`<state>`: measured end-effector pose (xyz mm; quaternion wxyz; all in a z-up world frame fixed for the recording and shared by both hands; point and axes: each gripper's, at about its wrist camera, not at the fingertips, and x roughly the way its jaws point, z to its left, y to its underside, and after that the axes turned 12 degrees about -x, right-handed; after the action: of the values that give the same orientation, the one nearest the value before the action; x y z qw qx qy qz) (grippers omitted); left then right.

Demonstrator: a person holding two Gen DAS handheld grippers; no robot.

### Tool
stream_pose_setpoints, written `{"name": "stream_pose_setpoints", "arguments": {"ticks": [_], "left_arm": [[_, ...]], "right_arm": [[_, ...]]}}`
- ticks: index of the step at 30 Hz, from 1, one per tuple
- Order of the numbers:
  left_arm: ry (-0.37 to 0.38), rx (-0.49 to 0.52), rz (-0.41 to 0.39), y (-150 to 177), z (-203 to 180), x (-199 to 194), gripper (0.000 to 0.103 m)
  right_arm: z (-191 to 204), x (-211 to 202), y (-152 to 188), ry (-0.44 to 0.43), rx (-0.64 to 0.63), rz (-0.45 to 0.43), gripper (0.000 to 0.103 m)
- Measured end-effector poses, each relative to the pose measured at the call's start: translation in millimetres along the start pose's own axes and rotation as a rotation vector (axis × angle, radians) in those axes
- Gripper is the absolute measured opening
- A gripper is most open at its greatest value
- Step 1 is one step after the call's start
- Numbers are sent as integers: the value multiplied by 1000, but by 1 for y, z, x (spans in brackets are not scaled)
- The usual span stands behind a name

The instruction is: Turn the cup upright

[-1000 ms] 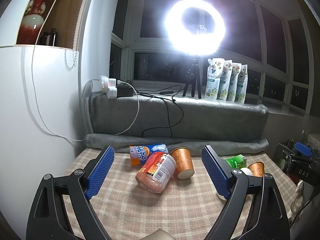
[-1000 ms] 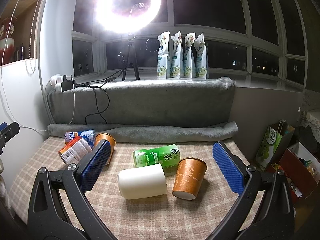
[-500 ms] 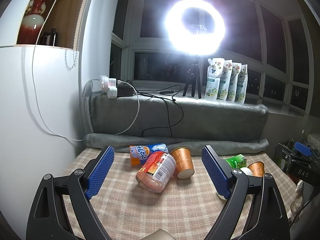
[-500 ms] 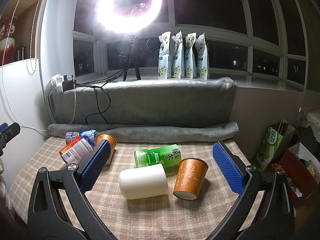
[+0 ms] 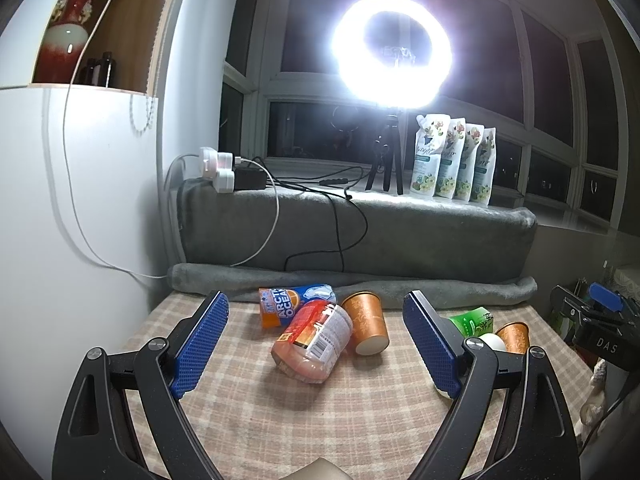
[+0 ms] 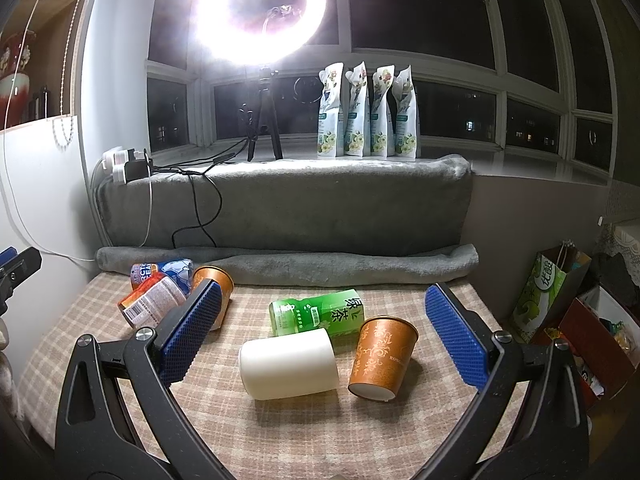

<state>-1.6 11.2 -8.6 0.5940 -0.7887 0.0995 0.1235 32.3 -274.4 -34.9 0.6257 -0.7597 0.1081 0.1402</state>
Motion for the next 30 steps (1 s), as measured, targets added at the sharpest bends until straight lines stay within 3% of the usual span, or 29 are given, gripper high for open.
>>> {"name": "stream_pose_setpoints", "arguments": {"ticks": [9,17,25,30], "left_arm": [[8,13,49,-1,4,11,89],[45,62,187,-1,13,43,89],[126,131,531,0,21,129,89],[121,110,718,6,24,187,89]], "right_arm": [[8,7,-3,-13,-12,7,103],[7,14,3,-21,-7,29,103],[-1,22,9,-13,12,55,103],[-6,26,12,-2,16,70,103]]}}
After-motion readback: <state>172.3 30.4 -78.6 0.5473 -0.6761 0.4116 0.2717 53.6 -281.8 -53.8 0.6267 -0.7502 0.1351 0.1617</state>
